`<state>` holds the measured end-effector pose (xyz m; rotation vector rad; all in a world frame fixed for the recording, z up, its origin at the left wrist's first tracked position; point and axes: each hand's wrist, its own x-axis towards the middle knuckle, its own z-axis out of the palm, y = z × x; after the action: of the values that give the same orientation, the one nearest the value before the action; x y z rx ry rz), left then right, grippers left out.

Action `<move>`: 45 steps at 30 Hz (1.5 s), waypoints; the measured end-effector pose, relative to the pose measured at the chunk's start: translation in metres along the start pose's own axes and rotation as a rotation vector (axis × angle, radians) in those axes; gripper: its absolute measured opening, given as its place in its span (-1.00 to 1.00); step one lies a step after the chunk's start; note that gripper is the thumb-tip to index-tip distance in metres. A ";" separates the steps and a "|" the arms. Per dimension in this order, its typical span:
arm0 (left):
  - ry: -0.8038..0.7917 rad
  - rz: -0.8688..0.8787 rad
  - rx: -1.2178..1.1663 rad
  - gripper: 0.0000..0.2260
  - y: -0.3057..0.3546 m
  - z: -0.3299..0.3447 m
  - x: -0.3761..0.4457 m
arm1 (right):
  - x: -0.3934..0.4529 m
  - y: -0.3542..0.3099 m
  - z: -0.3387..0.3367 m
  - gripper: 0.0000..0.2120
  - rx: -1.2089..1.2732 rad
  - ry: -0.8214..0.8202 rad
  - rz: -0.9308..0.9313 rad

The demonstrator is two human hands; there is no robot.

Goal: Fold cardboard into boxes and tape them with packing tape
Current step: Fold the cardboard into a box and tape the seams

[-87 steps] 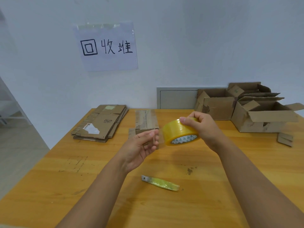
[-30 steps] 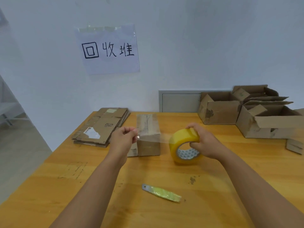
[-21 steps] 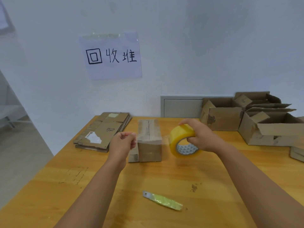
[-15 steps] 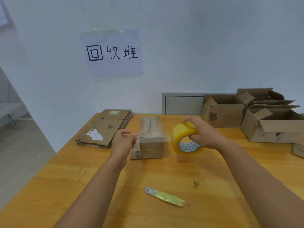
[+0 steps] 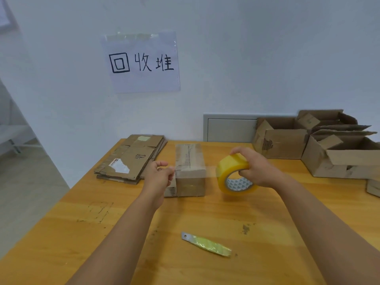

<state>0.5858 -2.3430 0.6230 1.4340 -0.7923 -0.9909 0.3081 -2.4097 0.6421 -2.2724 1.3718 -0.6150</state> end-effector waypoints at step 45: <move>0.190 0.983 1.321 -0.73 -0.045 0.047 0.007 | -0.046 0.052 0.061 -0.49 0.367 0.519 0.382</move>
<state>0.5430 -2.3642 0.5788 1.7487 -1.9026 0.5911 0.2867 -2.3832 0.5560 -1.5626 1.6950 -1.2550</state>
